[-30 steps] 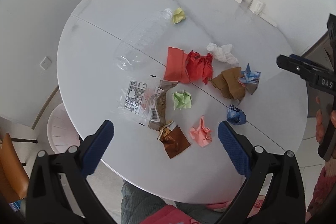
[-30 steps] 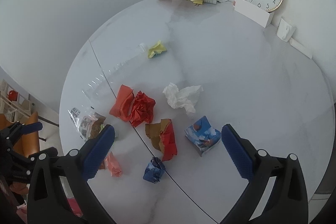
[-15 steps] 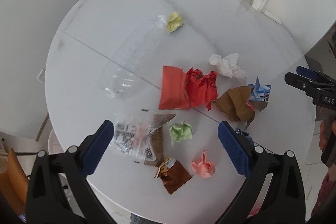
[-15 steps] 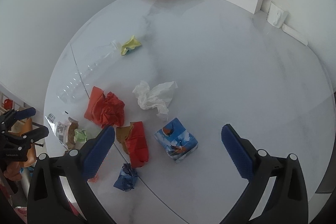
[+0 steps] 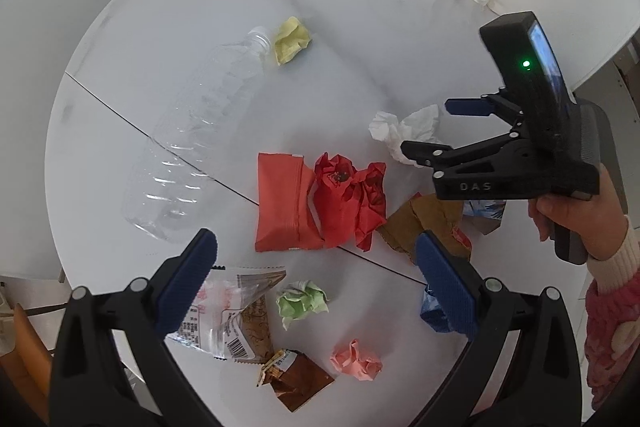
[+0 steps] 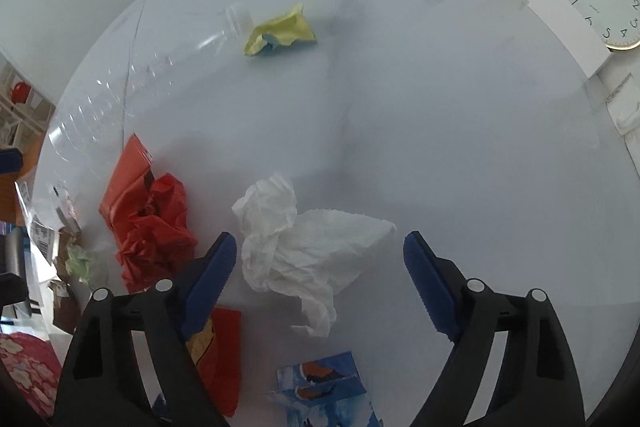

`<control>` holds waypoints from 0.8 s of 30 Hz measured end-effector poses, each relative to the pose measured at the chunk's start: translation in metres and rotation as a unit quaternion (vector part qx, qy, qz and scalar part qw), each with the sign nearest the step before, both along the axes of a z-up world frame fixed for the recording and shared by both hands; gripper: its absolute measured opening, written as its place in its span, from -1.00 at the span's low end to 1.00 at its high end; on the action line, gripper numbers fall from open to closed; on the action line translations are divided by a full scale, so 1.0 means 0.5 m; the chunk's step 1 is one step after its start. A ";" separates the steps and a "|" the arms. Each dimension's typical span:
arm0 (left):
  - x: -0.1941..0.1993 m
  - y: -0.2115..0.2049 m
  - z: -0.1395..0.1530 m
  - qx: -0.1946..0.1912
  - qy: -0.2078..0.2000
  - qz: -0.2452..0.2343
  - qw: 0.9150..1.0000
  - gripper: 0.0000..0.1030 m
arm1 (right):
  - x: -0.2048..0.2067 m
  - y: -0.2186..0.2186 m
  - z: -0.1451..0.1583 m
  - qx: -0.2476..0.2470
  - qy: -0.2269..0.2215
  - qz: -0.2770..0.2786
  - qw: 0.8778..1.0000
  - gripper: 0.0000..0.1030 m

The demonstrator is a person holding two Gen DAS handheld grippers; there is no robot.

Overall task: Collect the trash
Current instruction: 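Grasp the red crumpled paper with the left tool while the right tool grasps the white tissue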

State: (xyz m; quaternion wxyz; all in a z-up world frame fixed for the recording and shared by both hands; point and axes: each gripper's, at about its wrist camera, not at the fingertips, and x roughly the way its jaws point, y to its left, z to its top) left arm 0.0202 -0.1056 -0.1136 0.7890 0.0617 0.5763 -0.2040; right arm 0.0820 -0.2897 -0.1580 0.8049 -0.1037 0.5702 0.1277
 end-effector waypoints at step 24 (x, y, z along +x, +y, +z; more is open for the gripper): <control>0.078 -0.149 -0.140 0.066 0.088 0.002 0.994 -0.47 | -0.017 -0.137 0.084 0.119 -0.032 -0.074 0.990 -0.55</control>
